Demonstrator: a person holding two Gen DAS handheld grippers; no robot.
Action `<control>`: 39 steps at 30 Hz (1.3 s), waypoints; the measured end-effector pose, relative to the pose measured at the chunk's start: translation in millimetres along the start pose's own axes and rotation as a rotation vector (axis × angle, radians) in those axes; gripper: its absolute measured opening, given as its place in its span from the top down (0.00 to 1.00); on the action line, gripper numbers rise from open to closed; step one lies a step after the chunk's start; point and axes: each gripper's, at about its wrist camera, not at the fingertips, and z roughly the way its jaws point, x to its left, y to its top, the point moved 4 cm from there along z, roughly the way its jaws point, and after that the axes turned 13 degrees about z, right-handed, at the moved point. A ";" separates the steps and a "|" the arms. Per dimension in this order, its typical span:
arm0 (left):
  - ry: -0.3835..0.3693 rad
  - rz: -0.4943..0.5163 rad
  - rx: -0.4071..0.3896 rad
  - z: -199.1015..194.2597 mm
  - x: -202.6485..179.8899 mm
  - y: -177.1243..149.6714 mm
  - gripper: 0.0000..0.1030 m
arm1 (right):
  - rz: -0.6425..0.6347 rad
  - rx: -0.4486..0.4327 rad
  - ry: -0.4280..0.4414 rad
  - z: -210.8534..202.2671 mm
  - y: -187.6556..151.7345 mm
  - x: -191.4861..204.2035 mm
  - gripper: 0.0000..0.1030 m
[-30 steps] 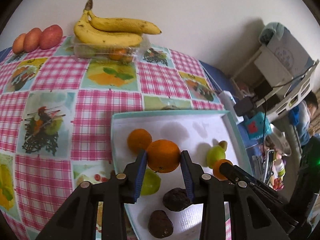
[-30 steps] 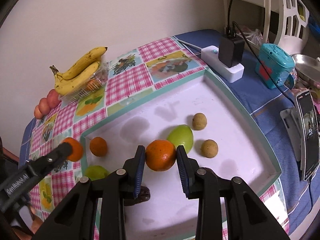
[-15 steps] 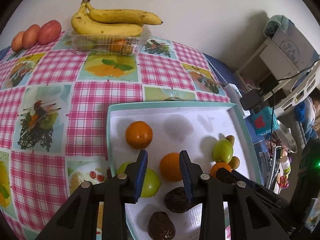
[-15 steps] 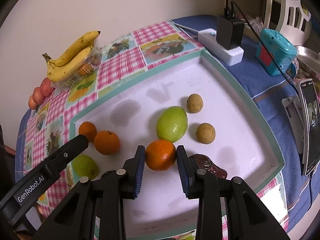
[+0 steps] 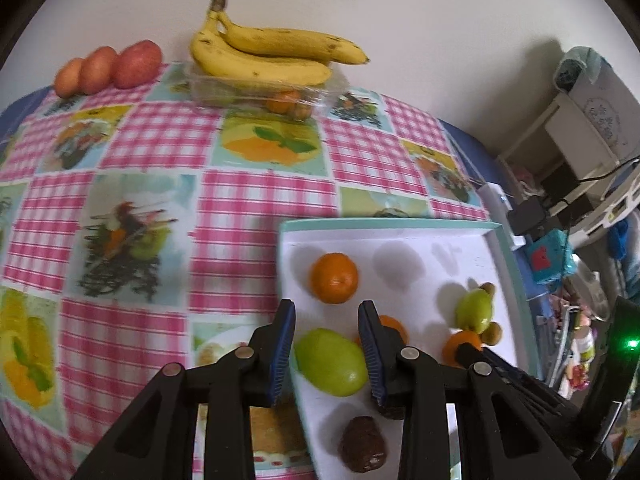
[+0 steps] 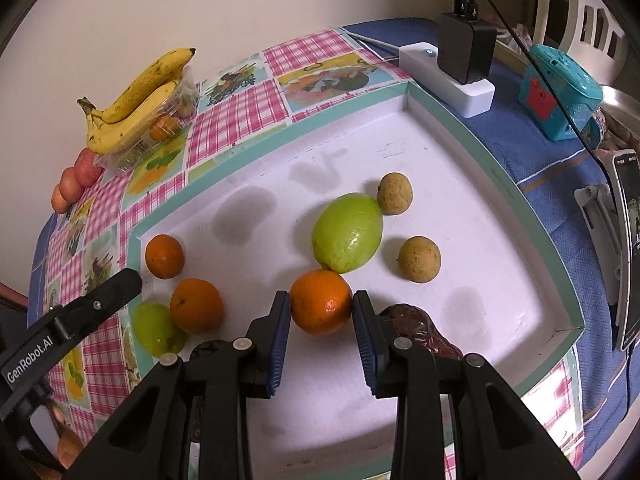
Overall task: Organize fruits
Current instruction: 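Lower the mandarin into the tray beside the other mandarins and open the right tool, then withdraw both open tools back from the tray over the cloth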
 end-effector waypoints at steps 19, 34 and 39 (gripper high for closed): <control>0.253 -0.066 0.064 -12.9 71.5 -32.6 0.14 | -0.066 -0.008 -0.026 -4.9 -4.1 7.2 0.48; 0.365 -0.084 0.048 -23.5 101.2 -58.3 0.00 | -0.145 -0.092 -0.034 -10.8 -12.9 26.5 0.12; 0.383 -0.075 0.045 -29.4 102.3 -63.2 0.00 | -0.157 -0.111 -0.029 -10.4 -17.3 32.0 0.12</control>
